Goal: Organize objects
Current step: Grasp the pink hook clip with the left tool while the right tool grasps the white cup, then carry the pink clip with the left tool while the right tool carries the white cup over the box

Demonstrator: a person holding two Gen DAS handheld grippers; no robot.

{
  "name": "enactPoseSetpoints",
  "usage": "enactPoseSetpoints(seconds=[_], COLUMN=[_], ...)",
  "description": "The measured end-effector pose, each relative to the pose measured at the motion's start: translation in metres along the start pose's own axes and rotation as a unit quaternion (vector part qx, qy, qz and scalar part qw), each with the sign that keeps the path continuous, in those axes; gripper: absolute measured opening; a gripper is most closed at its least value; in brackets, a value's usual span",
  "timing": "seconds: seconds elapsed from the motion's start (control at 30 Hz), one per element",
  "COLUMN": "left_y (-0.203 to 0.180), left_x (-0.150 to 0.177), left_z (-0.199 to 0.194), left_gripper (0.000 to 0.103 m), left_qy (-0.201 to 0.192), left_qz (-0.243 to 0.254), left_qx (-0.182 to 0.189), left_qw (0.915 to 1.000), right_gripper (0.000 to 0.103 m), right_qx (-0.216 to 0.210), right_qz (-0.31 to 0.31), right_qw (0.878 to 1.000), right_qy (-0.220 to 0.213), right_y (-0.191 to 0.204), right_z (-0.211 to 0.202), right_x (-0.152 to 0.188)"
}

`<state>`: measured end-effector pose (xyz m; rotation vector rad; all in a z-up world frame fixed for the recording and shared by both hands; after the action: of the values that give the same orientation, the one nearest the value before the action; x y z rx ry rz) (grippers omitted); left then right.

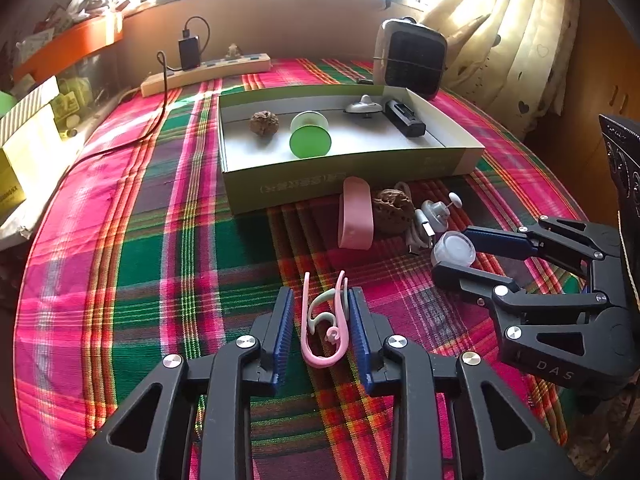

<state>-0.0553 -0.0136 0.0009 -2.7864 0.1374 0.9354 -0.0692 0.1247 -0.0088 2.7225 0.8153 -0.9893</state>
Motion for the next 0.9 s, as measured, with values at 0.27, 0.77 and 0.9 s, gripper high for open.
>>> enactPoseSetpoints(seconds=[0.27,0.77,0.9], left_y=[-0.0002,0.0008,-0.0013], left_x=[0.0008,-0.0004,0.0012], left_z=[0.0003,0.0017,-0.0001], left_gripper=[0.022,0.022,0.022], left_qy=[-0.002,-0.002,-0.002], left_qz=[0.001,0.002,0.002], left_qx=[-0.003,-0.005,-0.005], left_qw=[1.0,1.0,1.0], right_gripper=[0.029,0.029,0.029], right_qx=[-0.001,0.0,0.0], right_qz=[-0.004,-0.005,-0.005], right_qw=[1.0,1.0,1.0], right_qy=[-0.002,-0.003,-0.003], right_y=[0.0014,0.0019,0.002], right_z=[-0.0006,-0.0011,-0.0012], right_x=[-0.0004,0.0,0.0001])
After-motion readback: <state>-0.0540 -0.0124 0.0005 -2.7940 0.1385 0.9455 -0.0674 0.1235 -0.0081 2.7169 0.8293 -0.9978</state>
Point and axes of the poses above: each gripper's, at about its wrist camera, not at the fingertips, and z roughly the way its jaws point, y to its left, x to its underside, the point moved 1 cm from there along z, roughly the way its jaws point, and after that the axes turned 5 degrees about -z, right-handed, at the moved point
